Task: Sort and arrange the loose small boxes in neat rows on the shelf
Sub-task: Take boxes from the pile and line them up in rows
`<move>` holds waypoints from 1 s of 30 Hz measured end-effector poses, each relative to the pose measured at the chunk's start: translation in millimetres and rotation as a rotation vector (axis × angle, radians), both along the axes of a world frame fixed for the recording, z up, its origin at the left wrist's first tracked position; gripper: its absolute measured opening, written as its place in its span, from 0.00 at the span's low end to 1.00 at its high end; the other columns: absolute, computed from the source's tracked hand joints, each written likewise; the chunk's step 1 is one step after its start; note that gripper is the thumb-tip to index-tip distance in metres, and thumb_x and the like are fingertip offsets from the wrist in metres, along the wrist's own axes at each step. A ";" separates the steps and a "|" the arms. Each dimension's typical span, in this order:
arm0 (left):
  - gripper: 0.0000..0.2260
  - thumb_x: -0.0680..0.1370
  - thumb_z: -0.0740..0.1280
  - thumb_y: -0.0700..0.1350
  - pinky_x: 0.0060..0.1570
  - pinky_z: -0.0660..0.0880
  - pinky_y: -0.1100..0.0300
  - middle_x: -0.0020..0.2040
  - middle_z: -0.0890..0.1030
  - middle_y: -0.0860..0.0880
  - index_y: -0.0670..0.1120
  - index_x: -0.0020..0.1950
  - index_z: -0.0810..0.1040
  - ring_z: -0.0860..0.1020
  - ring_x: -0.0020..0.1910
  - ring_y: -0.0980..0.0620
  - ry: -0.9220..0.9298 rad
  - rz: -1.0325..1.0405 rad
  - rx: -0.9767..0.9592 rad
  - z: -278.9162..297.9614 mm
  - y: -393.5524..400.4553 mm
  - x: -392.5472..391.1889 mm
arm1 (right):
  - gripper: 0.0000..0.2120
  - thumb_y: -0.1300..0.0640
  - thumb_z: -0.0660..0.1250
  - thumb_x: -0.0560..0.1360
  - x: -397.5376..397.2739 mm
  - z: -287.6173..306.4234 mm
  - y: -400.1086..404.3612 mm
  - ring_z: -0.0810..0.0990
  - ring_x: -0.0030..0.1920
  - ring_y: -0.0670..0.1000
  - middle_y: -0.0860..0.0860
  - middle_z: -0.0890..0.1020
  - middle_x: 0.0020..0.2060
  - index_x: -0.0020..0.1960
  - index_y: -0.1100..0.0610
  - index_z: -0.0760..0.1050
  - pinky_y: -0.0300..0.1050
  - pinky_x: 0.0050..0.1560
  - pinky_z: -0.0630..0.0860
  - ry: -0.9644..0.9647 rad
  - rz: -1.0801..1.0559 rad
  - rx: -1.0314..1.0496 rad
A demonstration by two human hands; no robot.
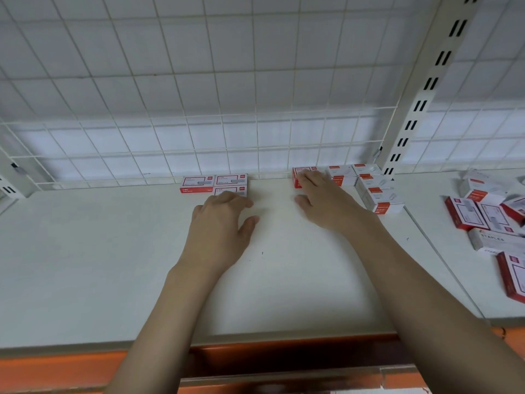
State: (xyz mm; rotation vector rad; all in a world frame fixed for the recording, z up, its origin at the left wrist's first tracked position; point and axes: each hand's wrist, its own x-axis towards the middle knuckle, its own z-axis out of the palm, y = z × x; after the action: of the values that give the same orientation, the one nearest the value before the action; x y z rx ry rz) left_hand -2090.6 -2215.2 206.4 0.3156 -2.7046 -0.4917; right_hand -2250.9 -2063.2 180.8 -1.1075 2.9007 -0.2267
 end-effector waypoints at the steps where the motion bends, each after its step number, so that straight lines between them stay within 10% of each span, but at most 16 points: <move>1: 0.12 0.75 0.68 0.47 0.55 0.70 0.50 0.55 0.79 0.48 0.46 0.58 0.79 0.75 0.55 0.44 0.000 -0.007 -0.014 1.0 3.1 -1.4 | 0.26 0.51 0.50 0.81 2.7 2.5 3.6 0.47 0.75 0.53 0.54 0.51 0.75 0.76 0.60 0.48 0.48 0.74 0.44 -0.002 -0.005 0.000; 30: 0.19 0.79 0.60 0.51 0.64 0.62 0.54 0.67 0.69 0.53 0.51 0.70 0.66 0.66 0.66 0.50 -0.157 -0.536 -0.158 6.9 276.4 -77.6 | 0.22 0.58 0.58 0.78 81.9 42.1 307.8 0.64 0.68 0.54 0.54 0.68 0.69 0.72 0.58 0.62 0.44 0.66 0.61 0.129 -0.420 -0.195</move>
State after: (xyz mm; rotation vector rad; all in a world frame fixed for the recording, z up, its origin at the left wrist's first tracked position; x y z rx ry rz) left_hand -2168.2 -1938.8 213.3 -0.4440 -2.9477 -0.4004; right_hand -2169.0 -1755.4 223.0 -0.5277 3.2568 -0.4720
